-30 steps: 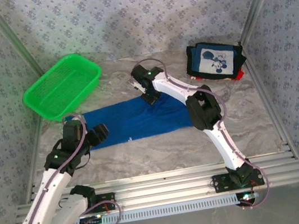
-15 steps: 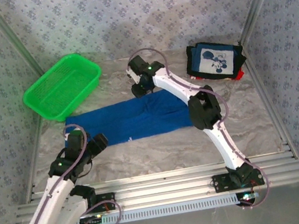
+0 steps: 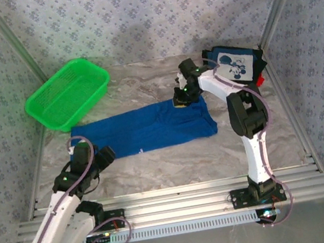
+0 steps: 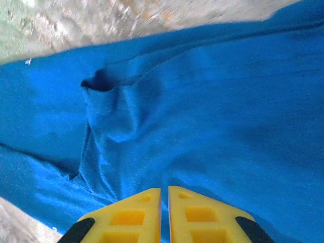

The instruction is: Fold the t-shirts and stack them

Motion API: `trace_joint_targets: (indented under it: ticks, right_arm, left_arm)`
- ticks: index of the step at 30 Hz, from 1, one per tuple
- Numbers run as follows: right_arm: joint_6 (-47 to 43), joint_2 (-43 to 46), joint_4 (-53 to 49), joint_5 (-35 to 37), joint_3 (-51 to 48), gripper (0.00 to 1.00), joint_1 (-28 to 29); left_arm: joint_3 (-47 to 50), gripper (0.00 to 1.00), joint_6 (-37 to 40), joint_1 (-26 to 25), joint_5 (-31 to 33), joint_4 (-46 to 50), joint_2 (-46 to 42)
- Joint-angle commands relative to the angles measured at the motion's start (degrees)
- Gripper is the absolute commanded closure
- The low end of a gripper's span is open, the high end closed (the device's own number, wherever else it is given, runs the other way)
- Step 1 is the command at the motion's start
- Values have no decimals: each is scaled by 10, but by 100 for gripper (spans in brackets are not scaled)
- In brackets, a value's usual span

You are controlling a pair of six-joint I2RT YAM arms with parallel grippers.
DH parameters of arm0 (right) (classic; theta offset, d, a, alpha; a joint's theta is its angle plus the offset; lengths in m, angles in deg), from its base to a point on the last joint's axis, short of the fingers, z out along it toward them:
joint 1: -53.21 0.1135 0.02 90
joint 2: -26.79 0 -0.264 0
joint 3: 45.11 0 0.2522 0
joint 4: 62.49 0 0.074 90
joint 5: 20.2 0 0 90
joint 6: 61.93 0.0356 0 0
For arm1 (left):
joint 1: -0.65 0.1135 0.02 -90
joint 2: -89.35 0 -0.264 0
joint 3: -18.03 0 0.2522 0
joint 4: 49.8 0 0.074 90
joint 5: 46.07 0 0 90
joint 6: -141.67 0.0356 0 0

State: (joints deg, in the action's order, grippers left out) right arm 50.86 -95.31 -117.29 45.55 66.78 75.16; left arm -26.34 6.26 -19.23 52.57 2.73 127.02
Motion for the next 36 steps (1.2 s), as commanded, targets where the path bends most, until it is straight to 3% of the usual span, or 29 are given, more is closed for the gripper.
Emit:
trace_joint_targets:
  ticks: [1, 10, 21, 26, 31, 36]
  right_arm:
    - [28, -30, 15, -43, 19, 87, 22]
    - [53, -101, 16, -44, 84, 88, 34]
    - [128, -190, 47, -44, 173, 87, 36]
    - [182, -209, 117, -86, 199, 79, 44]
    - [180, -213, 121, -124, 205, 72, 43]
    - [179, -127, 194, -123, 125, 59, 24]
  left_arm:
    - [-36, 20, 18, 4, 18, 9, 0]
    - [-97, 20, 45, 5, 43, 52, -4]
    - [-102, 20, 44, 8, 55, 79, -22]
    - [-99, 20, 40, 8, 54, 81, -28]
    - [-87, 20, 36, 9, 49, 77, -28]
    - [-58, 20, 25, 10, 50, 78, -37]
